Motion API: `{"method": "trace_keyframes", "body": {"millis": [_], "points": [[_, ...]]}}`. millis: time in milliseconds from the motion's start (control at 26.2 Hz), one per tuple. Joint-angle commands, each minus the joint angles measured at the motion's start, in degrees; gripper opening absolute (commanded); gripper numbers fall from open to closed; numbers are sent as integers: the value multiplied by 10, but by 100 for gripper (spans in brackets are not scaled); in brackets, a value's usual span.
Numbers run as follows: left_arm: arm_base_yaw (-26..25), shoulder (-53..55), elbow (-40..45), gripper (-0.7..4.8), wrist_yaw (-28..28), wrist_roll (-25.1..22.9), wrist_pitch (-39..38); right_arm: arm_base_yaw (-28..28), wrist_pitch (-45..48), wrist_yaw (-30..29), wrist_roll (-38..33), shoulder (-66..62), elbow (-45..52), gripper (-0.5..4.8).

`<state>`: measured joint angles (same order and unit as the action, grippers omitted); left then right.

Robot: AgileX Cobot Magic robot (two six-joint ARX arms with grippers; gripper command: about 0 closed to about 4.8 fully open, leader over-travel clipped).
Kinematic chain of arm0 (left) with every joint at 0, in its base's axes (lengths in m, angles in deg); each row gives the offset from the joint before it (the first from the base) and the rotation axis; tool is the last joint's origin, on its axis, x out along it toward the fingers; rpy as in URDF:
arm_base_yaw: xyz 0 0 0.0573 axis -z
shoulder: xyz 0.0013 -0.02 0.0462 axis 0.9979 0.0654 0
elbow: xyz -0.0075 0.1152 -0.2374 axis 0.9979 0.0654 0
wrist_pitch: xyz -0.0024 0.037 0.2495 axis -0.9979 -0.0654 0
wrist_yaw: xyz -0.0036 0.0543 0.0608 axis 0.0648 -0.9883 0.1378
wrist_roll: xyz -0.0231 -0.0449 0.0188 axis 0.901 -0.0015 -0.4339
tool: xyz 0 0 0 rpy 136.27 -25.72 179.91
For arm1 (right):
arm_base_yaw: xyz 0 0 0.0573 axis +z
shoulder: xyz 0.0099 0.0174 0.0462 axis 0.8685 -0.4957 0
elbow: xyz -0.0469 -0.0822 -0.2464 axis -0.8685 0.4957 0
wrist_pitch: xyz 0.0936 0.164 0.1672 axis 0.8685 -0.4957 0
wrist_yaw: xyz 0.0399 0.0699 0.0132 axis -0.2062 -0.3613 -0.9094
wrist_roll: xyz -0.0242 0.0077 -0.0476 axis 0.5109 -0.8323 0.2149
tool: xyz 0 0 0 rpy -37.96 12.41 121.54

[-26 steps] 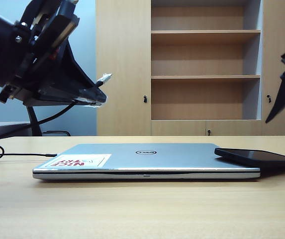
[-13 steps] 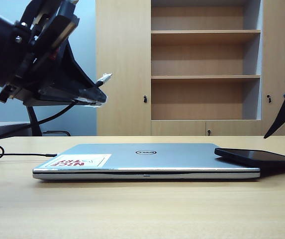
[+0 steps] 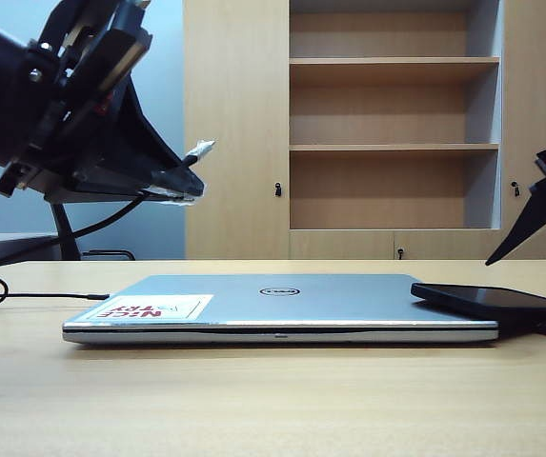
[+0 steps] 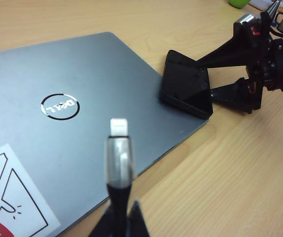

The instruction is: Pick up the charging cable and the phone, plug the charging cable into the charging port on the phone, and finally place them back on the table.

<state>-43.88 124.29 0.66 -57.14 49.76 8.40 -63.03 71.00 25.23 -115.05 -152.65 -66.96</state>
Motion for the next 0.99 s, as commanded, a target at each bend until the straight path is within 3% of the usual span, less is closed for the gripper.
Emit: {"method": "trace_keyframes", "body": {"millis": [38,534,991], "points": [[0,-1,-1,-6,0,-3,7,0,0,5,0,-7,1,369],[0,-1,-1,-6,0,-3,7,2,40,29,0,-35,1,363],[0,-1,-1,-6,0,-3,7,41,68,33,0,-42,1,359]]}}
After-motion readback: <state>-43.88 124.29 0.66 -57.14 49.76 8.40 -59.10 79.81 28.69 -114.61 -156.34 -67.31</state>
